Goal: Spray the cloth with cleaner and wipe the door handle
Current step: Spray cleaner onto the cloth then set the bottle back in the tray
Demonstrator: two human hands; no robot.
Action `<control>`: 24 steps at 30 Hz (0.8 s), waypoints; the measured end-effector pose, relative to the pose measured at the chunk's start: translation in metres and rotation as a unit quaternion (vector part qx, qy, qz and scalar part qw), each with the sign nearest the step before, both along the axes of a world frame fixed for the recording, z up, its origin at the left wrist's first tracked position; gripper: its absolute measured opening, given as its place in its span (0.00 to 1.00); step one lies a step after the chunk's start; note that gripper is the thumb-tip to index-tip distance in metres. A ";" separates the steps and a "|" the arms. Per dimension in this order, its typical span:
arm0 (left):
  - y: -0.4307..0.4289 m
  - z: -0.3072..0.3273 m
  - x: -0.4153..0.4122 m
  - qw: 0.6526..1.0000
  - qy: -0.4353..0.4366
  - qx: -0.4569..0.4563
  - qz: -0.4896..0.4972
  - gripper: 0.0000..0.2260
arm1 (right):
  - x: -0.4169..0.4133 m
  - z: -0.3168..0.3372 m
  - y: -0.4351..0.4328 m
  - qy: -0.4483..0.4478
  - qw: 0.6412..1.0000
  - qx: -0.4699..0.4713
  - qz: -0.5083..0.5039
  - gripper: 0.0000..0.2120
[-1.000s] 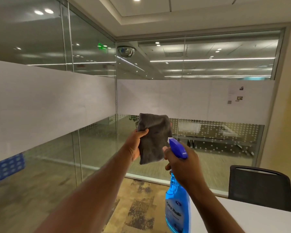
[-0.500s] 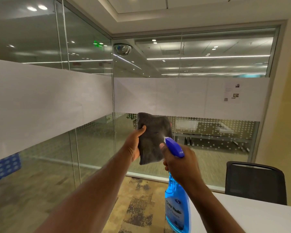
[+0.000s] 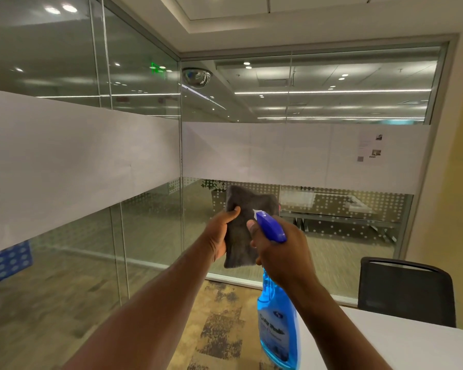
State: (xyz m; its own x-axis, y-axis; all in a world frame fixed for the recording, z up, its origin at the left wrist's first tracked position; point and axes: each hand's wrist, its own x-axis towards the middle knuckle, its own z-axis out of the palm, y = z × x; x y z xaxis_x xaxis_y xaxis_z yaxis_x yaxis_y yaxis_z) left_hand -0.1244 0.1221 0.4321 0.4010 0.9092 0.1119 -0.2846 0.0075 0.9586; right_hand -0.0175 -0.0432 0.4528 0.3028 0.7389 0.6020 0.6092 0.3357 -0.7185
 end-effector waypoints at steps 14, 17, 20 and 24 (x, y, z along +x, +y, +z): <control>-0.004 -0.005 -0.005 1.000 0.005 -0.010 -0.009 0.12 | 0.007 -0.008 0.007 0.036 0.999 0.003 -0.026 0.12; 0.000 -0.003 -0.008 1.000 -0.006 -0.016 -0.004 0.14 | 0.022 -0.010 0.005 0.045 0.998 0.002 -0.044 0.10; 0.001 -0.001 -0.009 1.000 -0.014 -0.023 -0.011 0.13 | 0.035 -0.010 0.002 0.037 0.998 -0.006 -0.054 0.11; 0.002 -0.001 -0.005 0.999 -0.031 -0.031 -0.029 0.12 | 0.047 -0.014 -0.002 0.038 0.997 -0.018 -0.063 0.12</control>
State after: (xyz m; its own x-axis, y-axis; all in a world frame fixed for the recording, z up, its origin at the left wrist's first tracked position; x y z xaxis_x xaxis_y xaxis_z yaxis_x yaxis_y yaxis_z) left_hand -0.1297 0.1240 0.4306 0.4465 0.8910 0.0820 -0.3406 0.0845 0.9364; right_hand 0.0290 -0.0457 0.4393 0.4382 0.7122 0.5484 0.5890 0.2333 -0.7737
